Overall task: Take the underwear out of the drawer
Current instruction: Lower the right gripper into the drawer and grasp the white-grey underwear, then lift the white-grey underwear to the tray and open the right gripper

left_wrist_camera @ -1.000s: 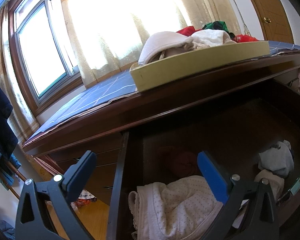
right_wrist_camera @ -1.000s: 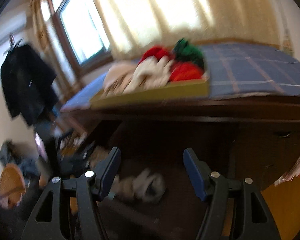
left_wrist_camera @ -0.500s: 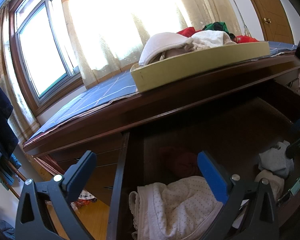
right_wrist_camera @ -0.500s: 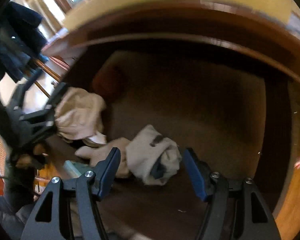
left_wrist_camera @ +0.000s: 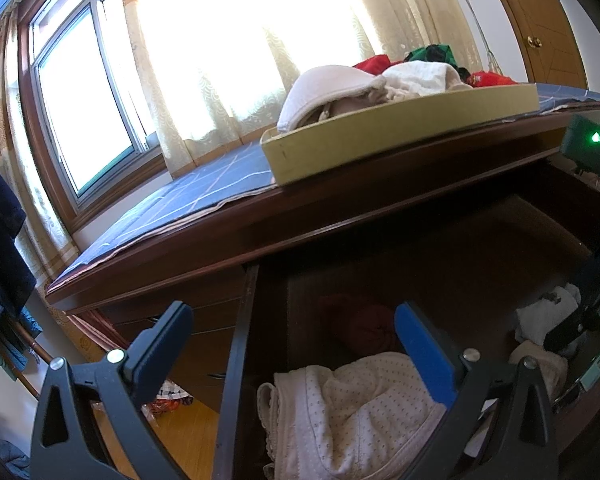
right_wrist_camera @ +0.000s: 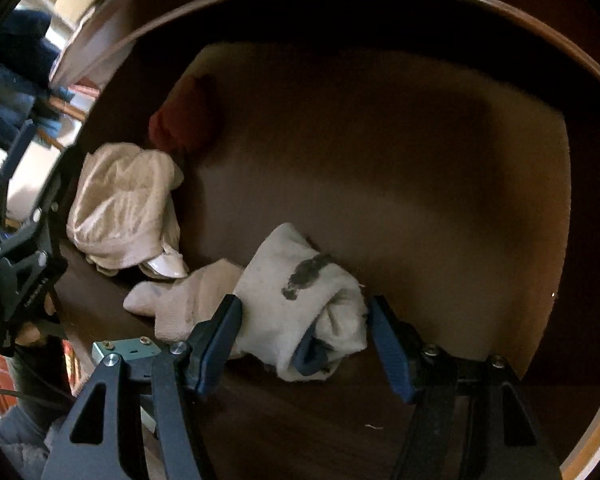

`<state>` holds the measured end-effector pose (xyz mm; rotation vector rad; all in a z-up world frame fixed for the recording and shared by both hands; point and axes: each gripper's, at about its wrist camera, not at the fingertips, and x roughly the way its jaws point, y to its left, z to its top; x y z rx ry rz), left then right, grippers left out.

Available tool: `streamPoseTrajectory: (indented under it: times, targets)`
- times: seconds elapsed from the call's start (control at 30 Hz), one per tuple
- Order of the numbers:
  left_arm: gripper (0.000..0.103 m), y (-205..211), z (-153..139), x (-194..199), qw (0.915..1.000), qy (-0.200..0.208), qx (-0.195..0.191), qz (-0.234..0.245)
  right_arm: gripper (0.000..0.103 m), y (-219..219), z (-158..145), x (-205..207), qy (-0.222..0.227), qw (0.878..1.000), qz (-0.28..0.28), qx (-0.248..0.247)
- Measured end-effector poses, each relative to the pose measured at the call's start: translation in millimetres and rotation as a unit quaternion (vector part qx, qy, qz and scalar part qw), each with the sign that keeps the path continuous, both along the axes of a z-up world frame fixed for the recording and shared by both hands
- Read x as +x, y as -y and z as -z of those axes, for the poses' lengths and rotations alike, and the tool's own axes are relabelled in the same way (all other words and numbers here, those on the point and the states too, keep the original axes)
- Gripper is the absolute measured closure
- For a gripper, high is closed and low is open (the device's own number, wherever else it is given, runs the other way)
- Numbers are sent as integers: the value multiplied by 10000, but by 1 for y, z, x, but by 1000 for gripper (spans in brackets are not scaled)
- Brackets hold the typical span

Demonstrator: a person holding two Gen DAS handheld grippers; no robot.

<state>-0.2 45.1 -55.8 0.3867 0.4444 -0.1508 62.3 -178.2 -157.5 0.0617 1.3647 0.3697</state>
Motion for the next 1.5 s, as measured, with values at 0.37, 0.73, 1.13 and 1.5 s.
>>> streamPoseTrajectory:
  times: [0.37,0.73,1.13,1.5]
  targets:
    - [0,1,-1,0,10000,-6,-1,8,63,1,-1,1,88,9998,-99,141]
    - [0,2,-1,0,10000,-6,8,1,68,15,-78,-35,1688,9827,117,748]
    - [0,4,0,1,10000,5,7,-8,68,-14,-204,-18,3112,9396,-246,1402]
    - [0,4,1,2,10000,14,-9,19,68,-43,-243,85,3803,9203,227,887]
